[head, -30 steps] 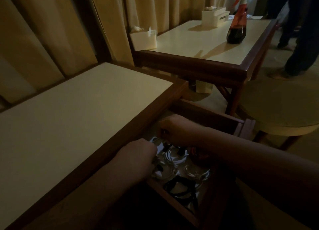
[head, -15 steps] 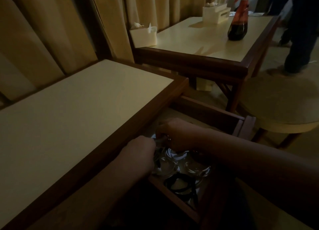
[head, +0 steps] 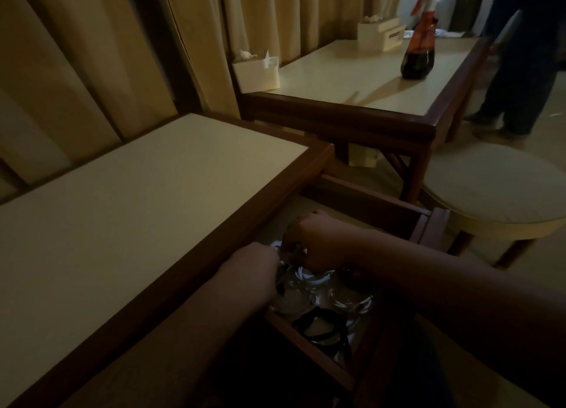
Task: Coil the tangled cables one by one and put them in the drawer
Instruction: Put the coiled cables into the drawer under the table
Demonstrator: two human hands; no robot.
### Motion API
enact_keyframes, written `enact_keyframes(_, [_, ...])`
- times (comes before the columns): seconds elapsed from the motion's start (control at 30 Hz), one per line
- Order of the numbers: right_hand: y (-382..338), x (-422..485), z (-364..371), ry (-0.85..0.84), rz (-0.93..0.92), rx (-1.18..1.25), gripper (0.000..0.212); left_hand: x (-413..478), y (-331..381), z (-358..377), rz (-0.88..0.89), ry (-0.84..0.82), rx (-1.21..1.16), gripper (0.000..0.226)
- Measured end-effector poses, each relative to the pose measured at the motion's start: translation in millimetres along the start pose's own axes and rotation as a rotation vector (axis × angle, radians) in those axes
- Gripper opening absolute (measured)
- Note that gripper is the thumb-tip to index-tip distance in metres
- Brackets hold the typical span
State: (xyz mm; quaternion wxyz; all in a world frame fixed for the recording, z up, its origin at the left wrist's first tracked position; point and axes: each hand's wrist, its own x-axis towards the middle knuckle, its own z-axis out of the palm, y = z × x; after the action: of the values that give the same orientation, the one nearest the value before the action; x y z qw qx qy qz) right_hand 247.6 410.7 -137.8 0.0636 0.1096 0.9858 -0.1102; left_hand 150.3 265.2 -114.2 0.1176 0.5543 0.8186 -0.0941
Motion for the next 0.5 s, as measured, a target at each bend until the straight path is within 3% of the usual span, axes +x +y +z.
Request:
enact_keyframes(0.17, [12.8,-24.1,-18.1,0.217,0.119,0.292,0.025,-9.6,-4.6,-7.7,0.06,-0.032,0.053,0.017])
enact_keyframes(0.27, [20.9,-60.6,-27.2,0.372,0.186,0.333,0.023,-27.6,0.3,-14.8,0.157,0.135,-0.051,0.025])
enact_keyframes(0.4, [34.3,-116.6,-7.3,0.651,0.351,0.353,0.031,-66.8,34.0,-9.9,0.45,0.174,-0.373,0.063])
enact_keyframes(0.5, [28.3,-147.0,24.5,0.812,0.593,0.428,0.04,-82.2,56.8,13.9,0.699,0.112,-0.372,0.077])
